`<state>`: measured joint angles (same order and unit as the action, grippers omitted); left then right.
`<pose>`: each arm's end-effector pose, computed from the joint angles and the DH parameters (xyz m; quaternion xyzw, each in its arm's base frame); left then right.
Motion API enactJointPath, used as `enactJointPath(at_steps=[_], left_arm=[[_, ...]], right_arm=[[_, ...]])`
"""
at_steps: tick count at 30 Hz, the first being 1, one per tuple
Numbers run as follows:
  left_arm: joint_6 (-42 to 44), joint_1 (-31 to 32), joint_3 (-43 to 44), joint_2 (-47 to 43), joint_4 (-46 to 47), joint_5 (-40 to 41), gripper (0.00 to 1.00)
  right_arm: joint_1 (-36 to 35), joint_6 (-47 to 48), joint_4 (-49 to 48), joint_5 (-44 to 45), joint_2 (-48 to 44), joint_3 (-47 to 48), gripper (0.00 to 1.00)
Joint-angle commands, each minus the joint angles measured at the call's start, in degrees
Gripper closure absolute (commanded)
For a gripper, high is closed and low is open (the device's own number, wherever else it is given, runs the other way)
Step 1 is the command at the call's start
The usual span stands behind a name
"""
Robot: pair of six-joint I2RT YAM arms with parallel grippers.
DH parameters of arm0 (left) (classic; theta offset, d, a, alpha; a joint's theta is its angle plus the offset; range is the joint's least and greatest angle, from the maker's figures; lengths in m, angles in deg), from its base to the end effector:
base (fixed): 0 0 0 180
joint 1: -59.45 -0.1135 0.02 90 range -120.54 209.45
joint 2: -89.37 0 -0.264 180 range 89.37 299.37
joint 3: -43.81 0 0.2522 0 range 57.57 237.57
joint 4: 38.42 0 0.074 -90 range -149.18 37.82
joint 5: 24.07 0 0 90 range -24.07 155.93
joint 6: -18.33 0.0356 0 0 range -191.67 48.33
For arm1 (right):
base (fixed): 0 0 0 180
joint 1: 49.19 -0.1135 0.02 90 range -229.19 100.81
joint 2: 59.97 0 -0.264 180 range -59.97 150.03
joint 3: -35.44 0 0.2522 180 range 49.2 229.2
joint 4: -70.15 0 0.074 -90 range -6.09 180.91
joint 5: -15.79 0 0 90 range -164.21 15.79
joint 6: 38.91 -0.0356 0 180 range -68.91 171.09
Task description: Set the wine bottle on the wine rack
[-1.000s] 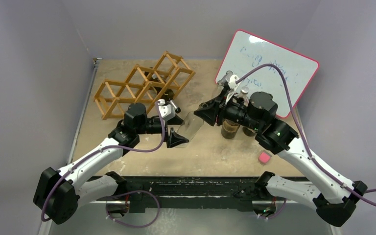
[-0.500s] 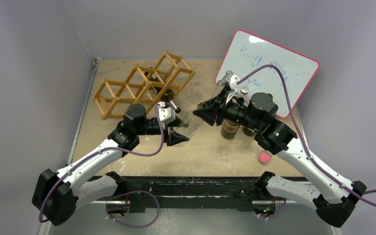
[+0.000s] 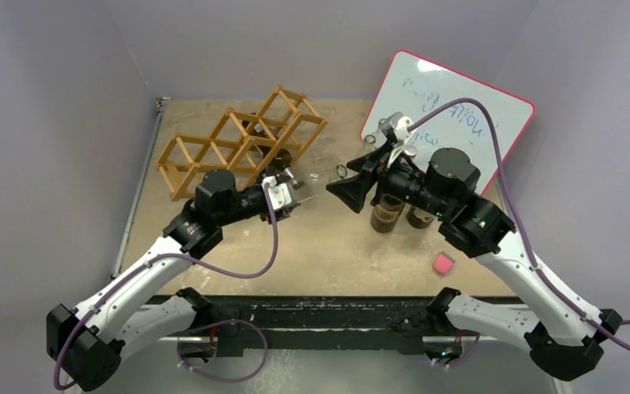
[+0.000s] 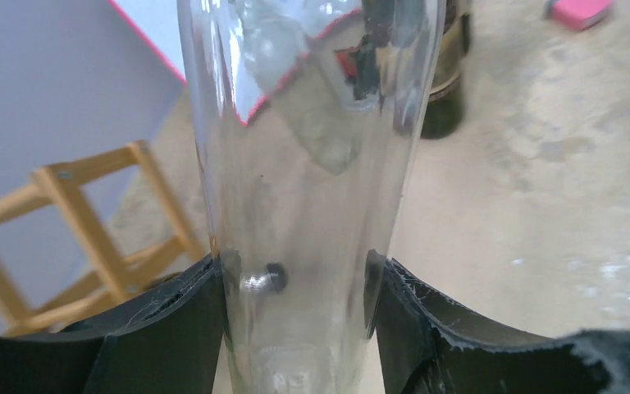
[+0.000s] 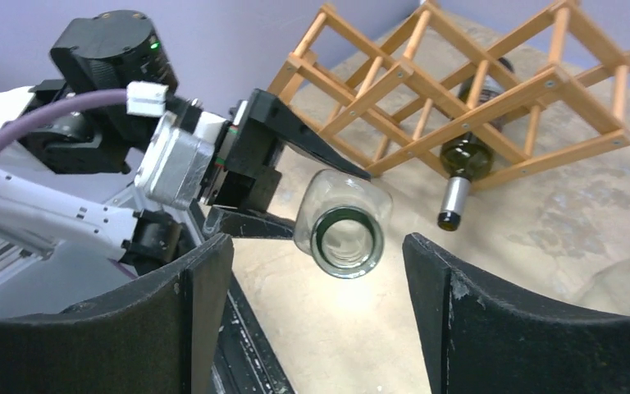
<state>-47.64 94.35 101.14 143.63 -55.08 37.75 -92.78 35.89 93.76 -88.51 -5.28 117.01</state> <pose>0.1709 -0.1397 0.3165 0.5060 0.5895 -0.2473 0.5791 0.1393 0.1447 0.4491 -0.2548 0.6383 0.4285 0.5865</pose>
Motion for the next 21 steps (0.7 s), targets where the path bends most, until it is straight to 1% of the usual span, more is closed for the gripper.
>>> enactJointPath(at_steps=[1,4,7,9,13,17,21], left_arm=[[17.6,-0.2,5.2,-3.0,0.7,7.6,1.0],[26.6,-0.3,6.3,-3.0,-3.8,7.3,1.0],[32.1,-0.2,6.4,-3.2,-6.2,7.8,1.0],[34.0,-0.2,6.4,-3.4,-6.8,8.2,1.0],[36.3,-0.2,7.6,-2.7,-7.0,8.7,1.0],[39.6,-0.2,7.8,-2.6,-10.0,9.0,1.0],[40.9,-0.1,7.4,-3.2,-10.5,9.0,1.0]], right_arm=[[-0.2,2.4,7.1,4.6,0.4,7.6,0.21],[-0.2,4.1,11.0,5.1,2.9,11.3,0.19],[-0.2,5.6,14.2,4.8,6.1,14.5,0.18],[-0.3,6.8,16.0,4.7,9.0,16.8,0.17],[-0.3,9.5,18.6,-0.8,14.6,18.8,0.16],[-0.3,10.2,18.9,-3.6,17.5,17.2,0.15],[-0.3,9.9,17.5,-7.3,19.2,15.7,0.15]])
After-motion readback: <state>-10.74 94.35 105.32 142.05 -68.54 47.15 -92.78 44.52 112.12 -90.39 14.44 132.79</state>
